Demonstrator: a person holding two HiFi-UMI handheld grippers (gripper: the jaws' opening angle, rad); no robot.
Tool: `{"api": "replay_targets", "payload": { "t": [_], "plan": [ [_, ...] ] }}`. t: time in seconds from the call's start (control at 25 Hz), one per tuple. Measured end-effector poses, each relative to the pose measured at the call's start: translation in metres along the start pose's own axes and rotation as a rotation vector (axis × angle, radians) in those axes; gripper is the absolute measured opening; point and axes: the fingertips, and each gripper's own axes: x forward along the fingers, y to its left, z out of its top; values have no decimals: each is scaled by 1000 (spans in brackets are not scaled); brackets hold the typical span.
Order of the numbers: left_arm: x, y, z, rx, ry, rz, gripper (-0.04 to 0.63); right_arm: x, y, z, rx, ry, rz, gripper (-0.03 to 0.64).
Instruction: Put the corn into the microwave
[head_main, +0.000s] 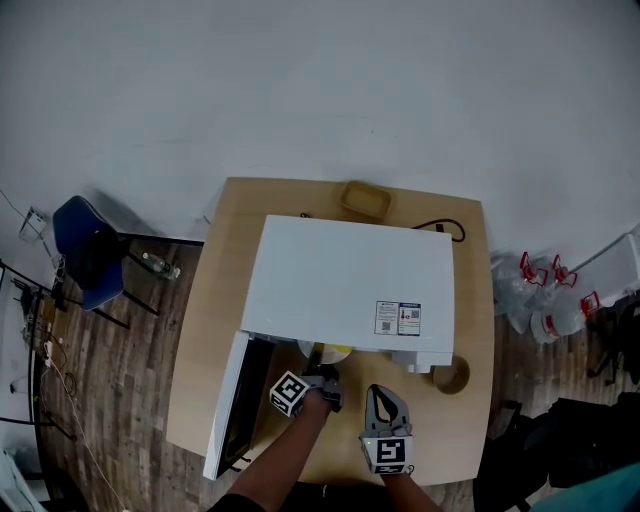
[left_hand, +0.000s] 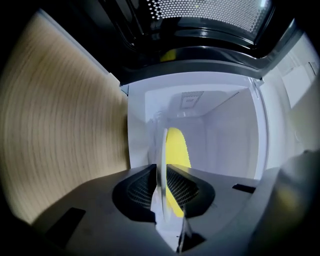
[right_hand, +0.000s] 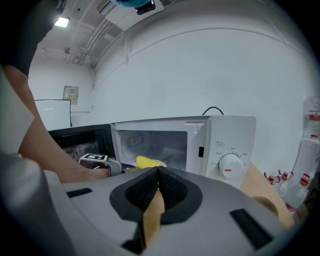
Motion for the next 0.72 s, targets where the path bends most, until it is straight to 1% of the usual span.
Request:
{"api": "replay_targets", "payload": {
  "t": [0.04,0.12,0.2,0.32,0.4,0.56,0.68,0.72],
  "plan": [
    [-1,-1,1,-2,-3,-10,52,0,-1,1,3,-2,-1,58],
    [-4,-1,1,-15,3,-19,113,0,-1,2,12,-6,-4,58],
    [-9,2,-1,-33,14,2,180,-1,0,2,23,-9,-6,58],
    [-22,6,-2,-45,20,19,187,-4,3,-2,36,6,0,58],
    [-32,10,-2,-25,24,35,187,-7,5,-7,42,24,1,58],
    [-50,14,-3,27,31,89,186,-11,8,-9,38,22,1,58],
    [-57,11,-8,31,48,99,177,-13,10,-9,37,18,4,58],
    [-58,11,-10,31,53,103,158,-13,11,-9,37,20,7,59]
  ]
}}
